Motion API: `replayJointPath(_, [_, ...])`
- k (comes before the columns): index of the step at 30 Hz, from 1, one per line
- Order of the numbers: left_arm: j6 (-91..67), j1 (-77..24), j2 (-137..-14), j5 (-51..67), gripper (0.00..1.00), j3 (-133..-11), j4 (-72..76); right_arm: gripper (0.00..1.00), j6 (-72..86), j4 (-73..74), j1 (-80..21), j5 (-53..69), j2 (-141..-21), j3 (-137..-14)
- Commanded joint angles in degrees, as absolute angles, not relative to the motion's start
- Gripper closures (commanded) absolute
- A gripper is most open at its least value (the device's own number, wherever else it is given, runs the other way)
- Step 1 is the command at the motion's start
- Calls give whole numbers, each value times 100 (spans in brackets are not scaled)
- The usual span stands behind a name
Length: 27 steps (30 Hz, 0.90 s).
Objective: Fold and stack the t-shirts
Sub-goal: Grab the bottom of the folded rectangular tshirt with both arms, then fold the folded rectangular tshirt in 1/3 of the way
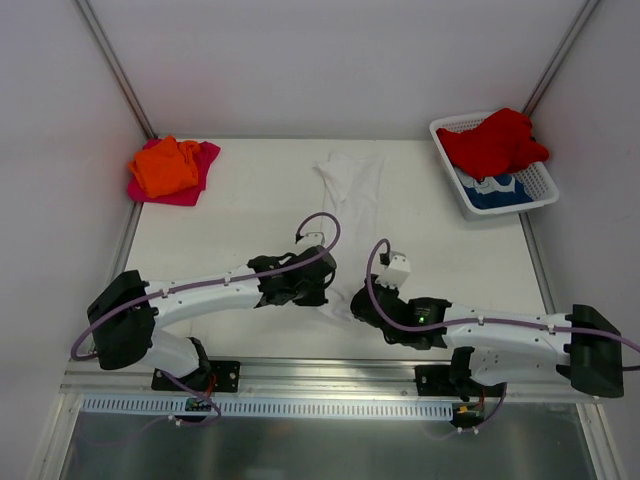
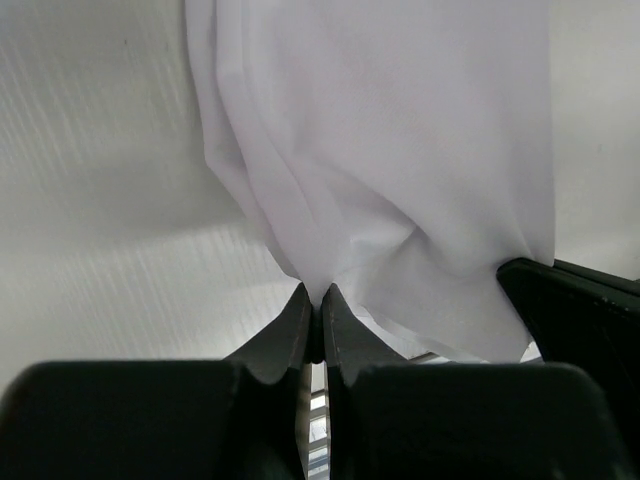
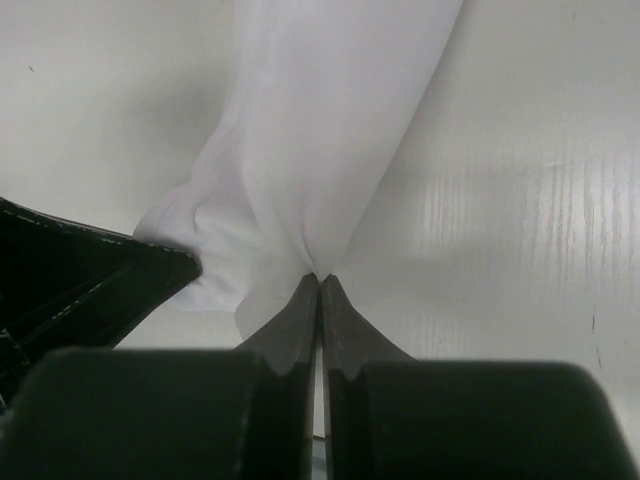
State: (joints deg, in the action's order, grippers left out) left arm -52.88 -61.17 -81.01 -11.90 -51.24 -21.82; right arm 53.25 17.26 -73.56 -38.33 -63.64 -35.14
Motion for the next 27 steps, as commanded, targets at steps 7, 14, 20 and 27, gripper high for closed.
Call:
replayJointPath(7, [-4650, -5889, -7884, -1591, 100, -5985, -2575, 100, 4615, 2215, -7041, -4254, -5994, -4183])
replayJointPath(14, [-4211, -5318, -7945, -1547, 100, -6336, -2610, 100, 3965, 2224, -6171, -3991, -5871, -4342])
replayJointPath(20, [-3771, -4791, -8279, -1406, 100, -6749, -2602, 100, 3288, 2119, -5100, -3403, -6047, -4588])
replayJointPath(27, [-3410, -4500, -9104, -1196, 100, -7523, -2593, 100, 2716, 1890, -4449, -2928, -6538, -4965])
